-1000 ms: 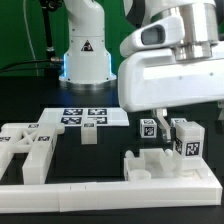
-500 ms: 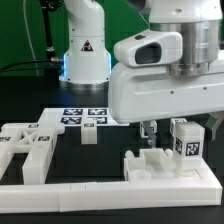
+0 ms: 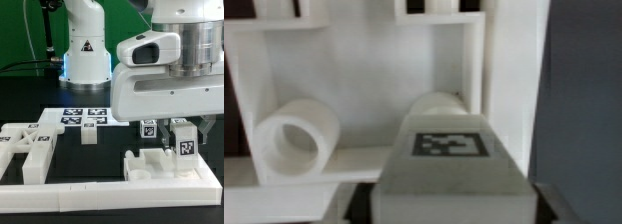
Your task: Assemble chair
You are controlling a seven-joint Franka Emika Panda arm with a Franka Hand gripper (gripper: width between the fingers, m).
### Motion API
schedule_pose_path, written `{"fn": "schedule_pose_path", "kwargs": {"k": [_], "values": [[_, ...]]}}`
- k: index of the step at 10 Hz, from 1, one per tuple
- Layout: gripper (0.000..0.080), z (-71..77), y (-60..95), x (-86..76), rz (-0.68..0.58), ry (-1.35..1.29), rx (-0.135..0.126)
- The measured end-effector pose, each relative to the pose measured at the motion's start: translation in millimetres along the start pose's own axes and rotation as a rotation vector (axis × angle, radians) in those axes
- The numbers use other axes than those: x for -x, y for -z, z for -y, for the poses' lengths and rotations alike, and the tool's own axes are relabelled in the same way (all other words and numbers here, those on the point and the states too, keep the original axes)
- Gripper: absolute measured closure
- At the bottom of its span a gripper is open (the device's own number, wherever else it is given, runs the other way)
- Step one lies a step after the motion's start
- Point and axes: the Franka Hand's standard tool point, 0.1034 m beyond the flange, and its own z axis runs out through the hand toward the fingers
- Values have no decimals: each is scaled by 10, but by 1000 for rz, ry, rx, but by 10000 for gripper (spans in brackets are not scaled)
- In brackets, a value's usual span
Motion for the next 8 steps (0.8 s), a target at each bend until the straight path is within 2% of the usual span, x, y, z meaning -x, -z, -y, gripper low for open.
{"fn": "schedule_pose_path", "kwargs": {"k": [3, 4, 6, 8], "values": [[514, 10, -5, -21, -18, -243, -8], [514, 13, -6, -18, -12, -401, -16], [513, 56, -8, 0, -6, -692, -14], [512, 38, -17, -19, 16, -981, -63]]}}
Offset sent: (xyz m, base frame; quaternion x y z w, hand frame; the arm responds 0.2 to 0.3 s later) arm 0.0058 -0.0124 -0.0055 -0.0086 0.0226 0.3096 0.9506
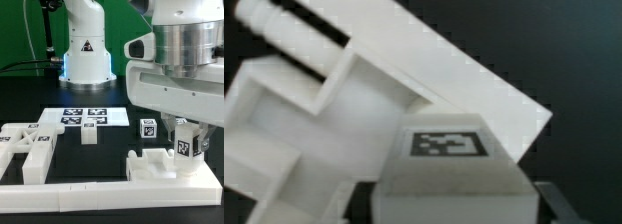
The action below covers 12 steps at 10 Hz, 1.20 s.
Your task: Assemble chair
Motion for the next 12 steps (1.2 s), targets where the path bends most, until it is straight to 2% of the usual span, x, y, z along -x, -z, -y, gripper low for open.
{"fn": "schedule_pose_path", "kwargs": {"k": [1, 3, 4, 5, 6, 8, 10, 11, 12], "values": [[512, -1, -1, -5, 14, -91, -7], [512, -1, -3, -1, 15, -84, -7], [269, 0, 0, -14, 13, 23, -10], [269, 13, 12, -46, 4, 175, -21], [187, 36, 27, -33, -1, 331, -22], [157, 51, 54, 42, -4, 531, -22], [152, 39, 41, 22, -4, 639, -20], [151, 43, 41, 20, -11, 766, -18], [151, 71, 34, 11, -42, 1002, -10]]}}
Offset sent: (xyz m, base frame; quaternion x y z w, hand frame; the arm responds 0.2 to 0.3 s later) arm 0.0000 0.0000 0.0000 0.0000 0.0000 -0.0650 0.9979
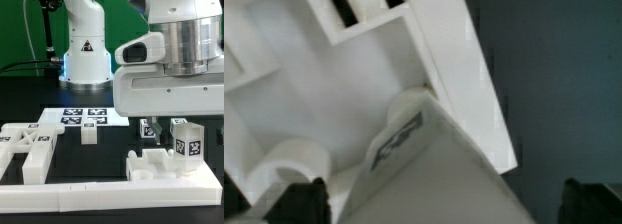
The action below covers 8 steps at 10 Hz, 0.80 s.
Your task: Assemble chair
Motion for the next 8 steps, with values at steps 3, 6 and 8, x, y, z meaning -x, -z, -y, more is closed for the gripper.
{"fn": "schedule_pose_path", "kwargs": {"k": [3, 6, 8], "values": [[151, -36, -33, 12, 7, 343, 13], [396, -38, -34, 12, 7, 311, 14], [518, -25, -35, 16, 6, 141, 9]]}}
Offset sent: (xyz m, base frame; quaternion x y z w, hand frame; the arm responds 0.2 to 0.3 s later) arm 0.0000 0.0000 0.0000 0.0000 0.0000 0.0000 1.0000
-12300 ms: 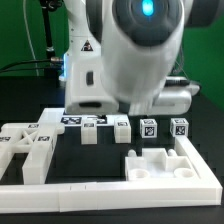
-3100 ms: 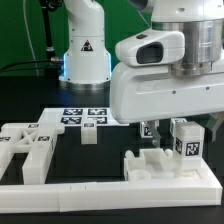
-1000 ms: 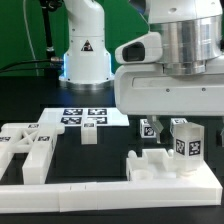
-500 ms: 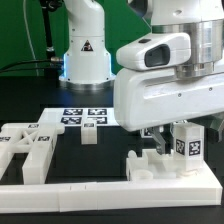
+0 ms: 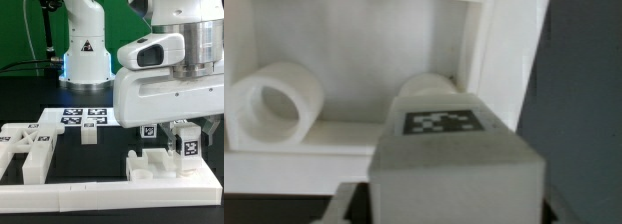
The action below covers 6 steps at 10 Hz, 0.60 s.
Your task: Assemble chair
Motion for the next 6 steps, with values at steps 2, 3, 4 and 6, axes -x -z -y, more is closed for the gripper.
{"fn": "schedule_pose_path", "kwargs": {"k": [2, 3, 4, 6], "values": [[515, -24, -9, -23, -10, -273, -2], [515, -32, -10, -24, -10, -362, -3], [515, -47, -14, -19, -8, -536, -8], [515, -69, -21, -6, -3, -907, -10]]}}
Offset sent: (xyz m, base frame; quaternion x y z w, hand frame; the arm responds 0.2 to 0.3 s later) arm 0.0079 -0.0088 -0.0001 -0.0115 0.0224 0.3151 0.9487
